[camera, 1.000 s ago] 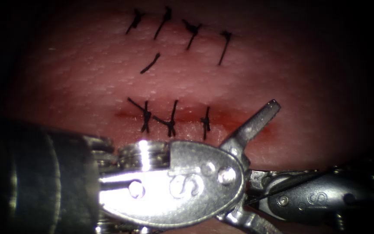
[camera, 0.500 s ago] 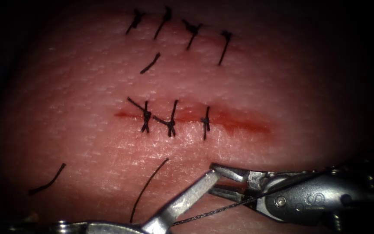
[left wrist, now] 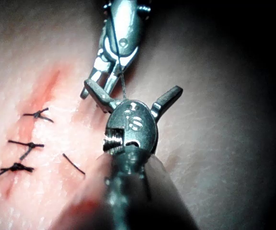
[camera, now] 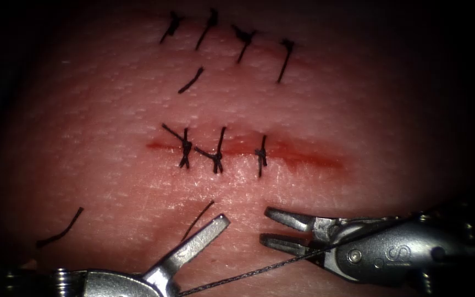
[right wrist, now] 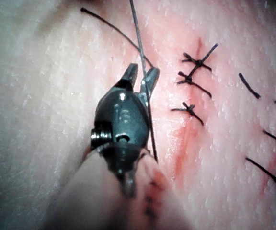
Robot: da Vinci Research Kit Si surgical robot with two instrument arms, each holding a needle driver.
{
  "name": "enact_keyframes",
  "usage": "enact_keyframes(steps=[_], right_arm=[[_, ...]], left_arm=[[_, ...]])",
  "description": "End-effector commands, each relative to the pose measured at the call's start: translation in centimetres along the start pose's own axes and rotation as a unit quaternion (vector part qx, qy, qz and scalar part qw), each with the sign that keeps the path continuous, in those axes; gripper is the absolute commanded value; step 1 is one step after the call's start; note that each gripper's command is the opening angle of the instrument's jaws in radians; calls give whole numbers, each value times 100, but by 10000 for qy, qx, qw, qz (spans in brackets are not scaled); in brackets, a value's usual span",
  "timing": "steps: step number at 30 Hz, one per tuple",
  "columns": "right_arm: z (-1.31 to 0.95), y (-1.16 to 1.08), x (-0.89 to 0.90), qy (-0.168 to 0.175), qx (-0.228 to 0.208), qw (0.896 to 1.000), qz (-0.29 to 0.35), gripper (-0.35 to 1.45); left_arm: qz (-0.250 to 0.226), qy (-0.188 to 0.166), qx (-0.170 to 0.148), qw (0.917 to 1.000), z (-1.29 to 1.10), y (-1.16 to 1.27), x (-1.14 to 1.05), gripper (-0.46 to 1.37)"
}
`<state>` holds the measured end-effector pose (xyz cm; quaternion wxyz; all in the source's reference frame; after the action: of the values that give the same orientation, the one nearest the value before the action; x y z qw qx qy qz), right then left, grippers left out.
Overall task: Wound Closure
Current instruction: Grasp the suture with the left tool and pull the needle into view.
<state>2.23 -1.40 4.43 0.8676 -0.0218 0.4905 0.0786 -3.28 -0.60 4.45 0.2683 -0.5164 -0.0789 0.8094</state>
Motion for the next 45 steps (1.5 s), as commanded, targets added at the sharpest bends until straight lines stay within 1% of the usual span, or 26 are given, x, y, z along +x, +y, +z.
enact_keyframes(steps=[1,3,7,9,10,12,13,15,16,18,19,20,21,22,24,26,27,28,29,30,31,34,37,40,43,45], right_arm=[[0,0,0,1,-1,10000,-3,-3],[0,0,0,1,0,10000,-2,-3],[0,0,0,1,0,10000,-2,-3],[0,0,0,1,-1,10000,-2,-3],[0,0,0,1,-1,10000,-2,-3],[0,0,0,1,-1,10000,-2,-3],[0,0,0,1,-1,10000,-2,-3],[0,0,1,0,-2,10000,-1,-3],[0,0,1,0,-2,10000,-1,-3],[1,-1,1,-1,-4,10000,0,-2],[1,-1,1,-1,-4,10000,0,-2],[1,-1,2,-1,-5,10000,0,-2],[1,-1,2,-2,-6,10000,1,-2],[1,-1,2,-2,-6,10000,1,-2],[1,-1,3,-2,-5,10000,3,-2],[1,-1,3,-2,-5,10000,3,-3],[1,-1,3,-2,-5,10000,3,-3],[1,-1,3,-2,-5,10000,3,-2],[1,-1,3,-2,-5,10000,4,-3],[1,-1,3,-2,-5,10000,4,-3],[1,-1,3,-2,-5,10000,4,-3],[1,-1,3,-2,-5,10000,3,-3],[1,-1,3,-2,-4,10000,3,-2],[1,-1,3,-2,-4,10000,4,-3],[1,-1,3,-2,-5,10000,4,-3],[2,-1,3,-4,-7,10000,4,-3]], left_arm=[[86,-206,74,9997,0,-1,-1,116],[142,-299,131,9994,-2,-3,-4,115],[188,-321,189,9991,-6,-4,-7,110],[193,-420,207,9987,-10,-3,-8,106],[207,-519,237,9982,-12,-3,-9,105],[280,-932,388,9945,-17,0,-11,106],[333,-1200,509,9909,-20,1,-13,105],[287,-1558,695,9849,-23,4,-14,104],[276,-1696,723,9825,-24,5,-14,101],[213,-1836,763,9798,-25,6,-14,94],[194,-1848,801,9793,-25,6,-14,86],[188,-1853,815,9791,-25,7,-14,83],[174,-1862,844,9787,-25,7,-15,74],[164,-1869,869,9784,-25,6,-15,60],[145,-1882,924,9777,-23,6,-16,47],[138,-1887,952,9773,-22,6,-17,47],[137,-1888,958,9772,-21,6,-18,44],[137,-1888,965,9772,-20,7,-18,34],[142,-1891,989,9769,-20,7,-19,-14],[111,-1885,982,9771,-20,8,-19,-35],[79,-1879,975,9773,-20,7,-19,-35],[-31,-1832,632,9810,-22,1,-15,-35],[-22,-1794,608,9819,-25,-4,-13,-35],[9,-1750,776,9815,-25,-11,-10,-35],[82,-1509,859,9848,-21,-29,-2,-35],[109,-1377,941,9859,-12,-47,8,-35]])
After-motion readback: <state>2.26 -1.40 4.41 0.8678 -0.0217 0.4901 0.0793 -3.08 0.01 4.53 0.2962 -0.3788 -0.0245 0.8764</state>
